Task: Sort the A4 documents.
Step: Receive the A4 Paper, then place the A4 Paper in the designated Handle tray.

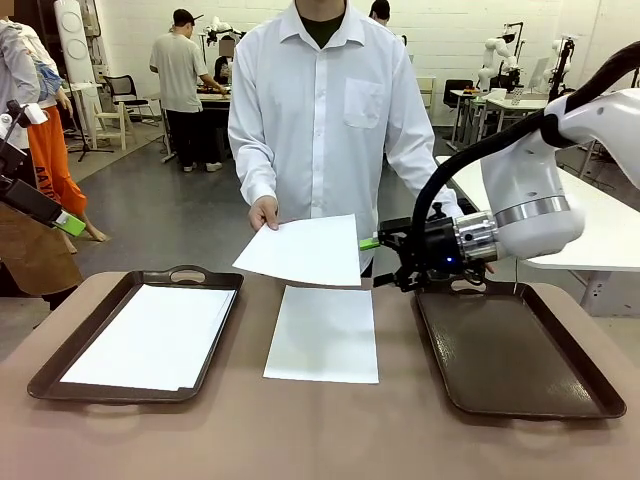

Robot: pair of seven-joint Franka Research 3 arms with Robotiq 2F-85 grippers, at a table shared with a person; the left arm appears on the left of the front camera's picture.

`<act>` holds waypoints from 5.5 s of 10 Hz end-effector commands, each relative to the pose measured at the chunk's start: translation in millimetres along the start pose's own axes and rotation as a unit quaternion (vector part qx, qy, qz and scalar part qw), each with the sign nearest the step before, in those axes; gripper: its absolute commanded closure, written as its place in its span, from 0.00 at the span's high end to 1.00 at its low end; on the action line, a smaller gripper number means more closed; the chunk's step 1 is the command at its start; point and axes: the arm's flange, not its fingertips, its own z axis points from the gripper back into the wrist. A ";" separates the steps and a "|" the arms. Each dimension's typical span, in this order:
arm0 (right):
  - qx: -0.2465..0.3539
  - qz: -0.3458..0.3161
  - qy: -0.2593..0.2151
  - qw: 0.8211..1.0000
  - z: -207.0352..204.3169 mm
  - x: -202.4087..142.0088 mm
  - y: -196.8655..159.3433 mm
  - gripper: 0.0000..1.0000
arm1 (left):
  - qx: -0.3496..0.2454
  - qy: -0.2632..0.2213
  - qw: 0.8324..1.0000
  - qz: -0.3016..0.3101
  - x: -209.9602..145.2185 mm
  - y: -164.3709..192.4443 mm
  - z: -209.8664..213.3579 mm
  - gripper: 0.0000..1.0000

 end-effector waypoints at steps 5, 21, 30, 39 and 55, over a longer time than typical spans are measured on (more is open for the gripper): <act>0.062 -0.020 -0.003 0.998 -27.5 21.1 15.5 1.00 | 0.001 0.002 1.000 -0.005 -1.1 -1.0 -0.1 1.00; 0.109 -0.040 -0.007 0.993 -55.4 30.1 14.0 0.44 | 0.001 0.002 1.000 -0.005 -1.1 -1.0 -0.1 1.00; 0.096 -0.033 -0.009 0.995 -61.4 27.6 11.0 0.02 | 0.001 0.002 1.000 -0.005 -1.1 -1.0 -0.1 1.00; 0.091 -0.037 0.003 0.995 -54.4 24.1 12.0 0.00 | 0.001 0.002 1.000 -0.005 -1.1 -1.0 -0.1 1.00; 0.091 -0.037 0.003 0.995 -54.4 24.1 12.0 0.00 | 0.001 0.002 1.000 -0.005 -1.1 -1.0 -0.1 1.00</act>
